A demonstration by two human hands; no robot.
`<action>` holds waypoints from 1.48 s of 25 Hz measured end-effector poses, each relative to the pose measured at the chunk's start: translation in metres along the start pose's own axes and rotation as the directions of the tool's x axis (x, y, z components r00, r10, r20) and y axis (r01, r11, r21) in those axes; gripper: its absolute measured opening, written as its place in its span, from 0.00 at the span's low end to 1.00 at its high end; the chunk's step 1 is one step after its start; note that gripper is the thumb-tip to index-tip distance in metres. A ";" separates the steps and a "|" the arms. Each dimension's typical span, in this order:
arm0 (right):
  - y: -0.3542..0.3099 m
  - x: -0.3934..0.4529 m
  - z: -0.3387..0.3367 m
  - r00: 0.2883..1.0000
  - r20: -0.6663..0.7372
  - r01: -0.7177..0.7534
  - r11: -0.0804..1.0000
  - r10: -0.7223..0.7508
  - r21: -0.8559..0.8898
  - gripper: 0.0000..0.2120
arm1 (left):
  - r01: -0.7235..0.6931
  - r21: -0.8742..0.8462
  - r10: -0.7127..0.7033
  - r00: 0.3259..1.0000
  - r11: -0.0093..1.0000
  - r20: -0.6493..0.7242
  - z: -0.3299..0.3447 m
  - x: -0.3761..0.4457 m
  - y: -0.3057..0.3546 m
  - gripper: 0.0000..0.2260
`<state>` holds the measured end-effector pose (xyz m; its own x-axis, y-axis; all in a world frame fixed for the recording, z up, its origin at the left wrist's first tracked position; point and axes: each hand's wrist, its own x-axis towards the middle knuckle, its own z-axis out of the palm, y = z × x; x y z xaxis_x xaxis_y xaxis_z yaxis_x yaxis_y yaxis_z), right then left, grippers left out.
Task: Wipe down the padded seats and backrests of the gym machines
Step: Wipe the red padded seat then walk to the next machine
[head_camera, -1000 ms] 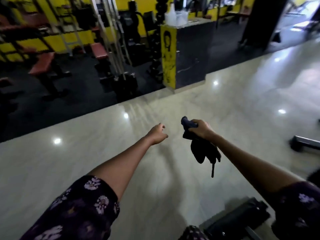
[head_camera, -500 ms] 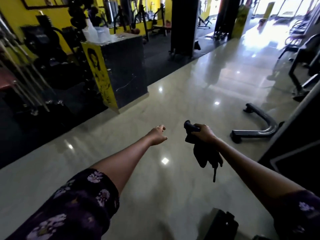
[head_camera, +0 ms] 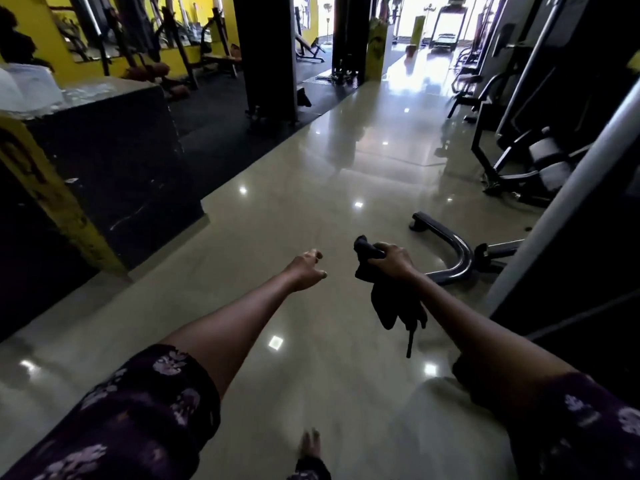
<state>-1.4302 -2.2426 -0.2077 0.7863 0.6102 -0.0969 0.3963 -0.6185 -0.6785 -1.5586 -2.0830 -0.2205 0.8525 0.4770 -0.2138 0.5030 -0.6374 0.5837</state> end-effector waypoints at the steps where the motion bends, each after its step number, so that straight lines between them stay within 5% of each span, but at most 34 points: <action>1: 0.001 0.021 -0.005 1.000 -0.005 -0.012 1.000 0.012 -0.005 0.14 | -0.016 -0.002 0.016 1.000 1.000 0.013 -0.002 0.026 0.005 0.22; 17: 0.092 0.406 -0.141 0.975 -0.165 -0.155 0.988 0.150 -0.016 0.09 | -0.261 0.107 0.240 0.954 0.959 0.177 -0.024 0.464 0.151 0.22; 26: 0.125 0.605 -0.215 0.974 -0.158 -0.145 0.984 0.160 0.101 0.05 | -0.253 0.135 0.234 0.961 0.958 0.146 -0.042 0.677 0.217 0.22; 37: 0.167 0.861 -0.276 0.940 -0.217 -0.261 0.964 0.264 0.042 0.11 | -0.374 0.186 0.318 0.908 0.908 0.272 -0.056 0.963 0.271 0.23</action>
<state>-0.5557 -1.9573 -0.2034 0.9463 0.3033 -0.1122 0.1572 -0.7347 -0.6599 -0.6096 -1.7620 -0.2243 0.9730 0.0656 -0.2214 0.1643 -0.8702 0.4646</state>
